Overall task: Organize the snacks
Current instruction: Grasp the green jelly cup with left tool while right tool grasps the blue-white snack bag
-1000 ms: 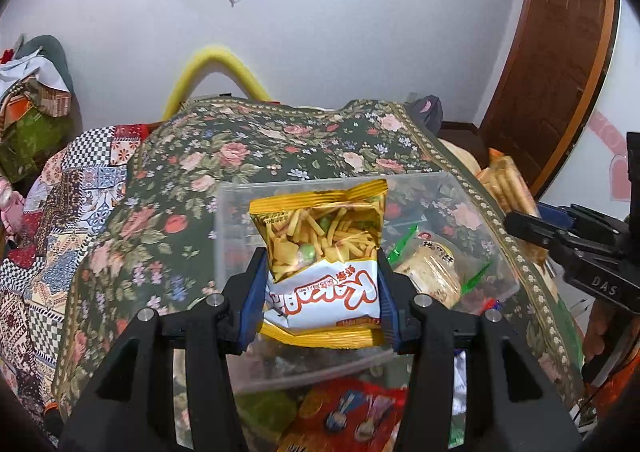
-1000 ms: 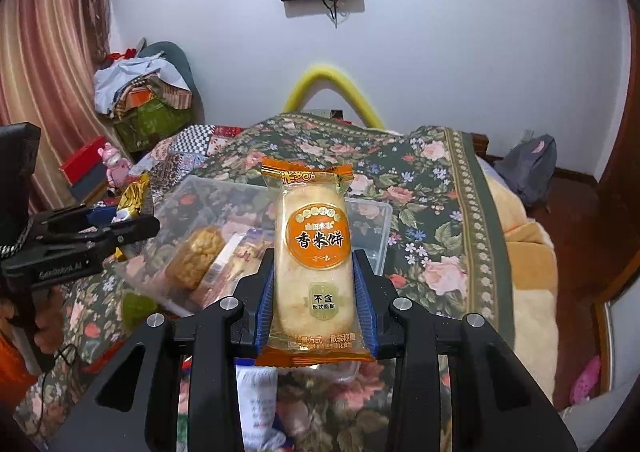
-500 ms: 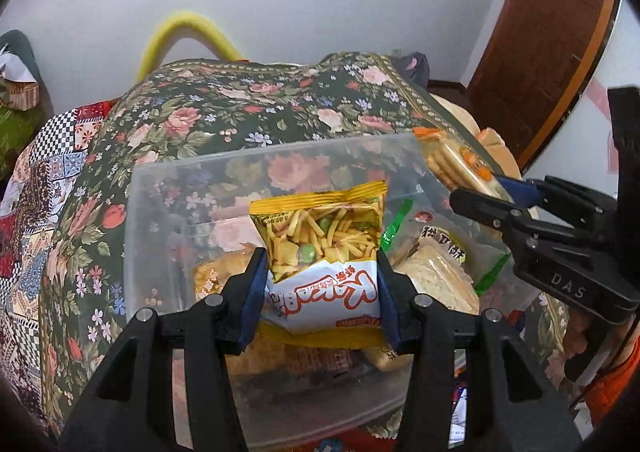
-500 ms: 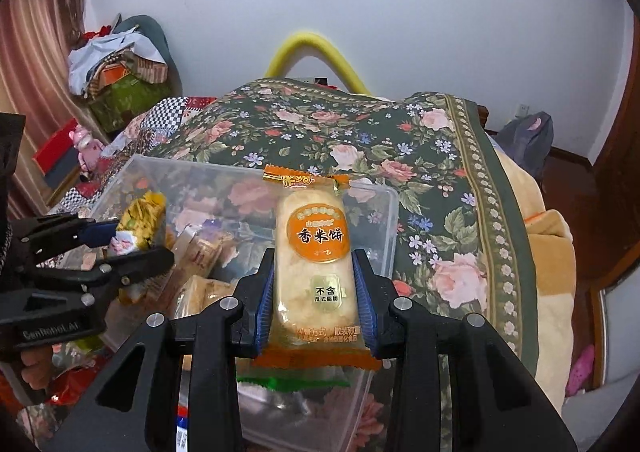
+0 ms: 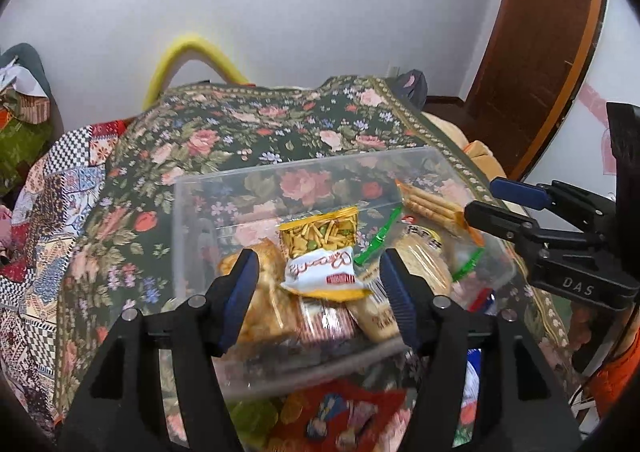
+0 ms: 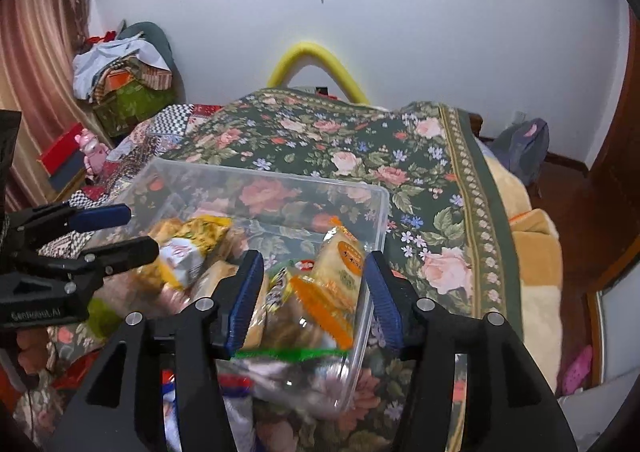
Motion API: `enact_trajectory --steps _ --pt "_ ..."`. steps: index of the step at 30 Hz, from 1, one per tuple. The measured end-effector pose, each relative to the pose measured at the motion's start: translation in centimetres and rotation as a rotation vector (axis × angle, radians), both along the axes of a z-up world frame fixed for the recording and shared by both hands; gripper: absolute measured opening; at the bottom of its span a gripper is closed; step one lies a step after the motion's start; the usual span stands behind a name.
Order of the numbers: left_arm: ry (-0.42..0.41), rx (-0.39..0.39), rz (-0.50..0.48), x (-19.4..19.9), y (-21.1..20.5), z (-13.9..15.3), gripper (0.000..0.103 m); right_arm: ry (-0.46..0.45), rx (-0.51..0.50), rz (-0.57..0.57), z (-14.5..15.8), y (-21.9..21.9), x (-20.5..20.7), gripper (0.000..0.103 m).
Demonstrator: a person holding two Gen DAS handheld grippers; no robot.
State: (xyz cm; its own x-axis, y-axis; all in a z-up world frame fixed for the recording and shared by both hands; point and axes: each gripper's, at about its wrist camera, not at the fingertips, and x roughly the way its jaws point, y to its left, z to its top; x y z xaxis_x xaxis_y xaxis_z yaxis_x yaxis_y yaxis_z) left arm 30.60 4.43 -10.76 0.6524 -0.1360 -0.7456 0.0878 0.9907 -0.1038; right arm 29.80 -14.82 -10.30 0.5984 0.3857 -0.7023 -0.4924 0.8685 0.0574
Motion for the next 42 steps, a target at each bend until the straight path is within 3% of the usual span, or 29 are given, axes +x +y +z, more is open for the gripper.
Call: enact_trajectory --steps 11,21,28,35,42 --pt "-0.008 0.0 0.015 -6.0 1.8 1.3 0.065 -0.05 0.025 0.084 2.0 0.1 -5.5 0.059" --pt "0.05 0.029 0.081 -10.2 4.7 -2.1 0.067 -0.007 0.028 0.094 -0.1 -0.3 -8.6 0.066" --pt "0.093 0.045 0.138 -11.0 6.5 -5.4 0.067 0.062 0.023 0.089 -2.7 -0.2 -9.3 0.067" --pt "0.124 -0.005 0.122 -10.1 6.8 -8.0 0.069 0.148 0.012 0.085 -5.6 0.3 -8.9 0.067" --pt "0.124 -0.042 0.107 -8.5 6.7 -9.1 0.07 0.169 -0.003 0.092 -6.6 1.2 -8.4 0.067"
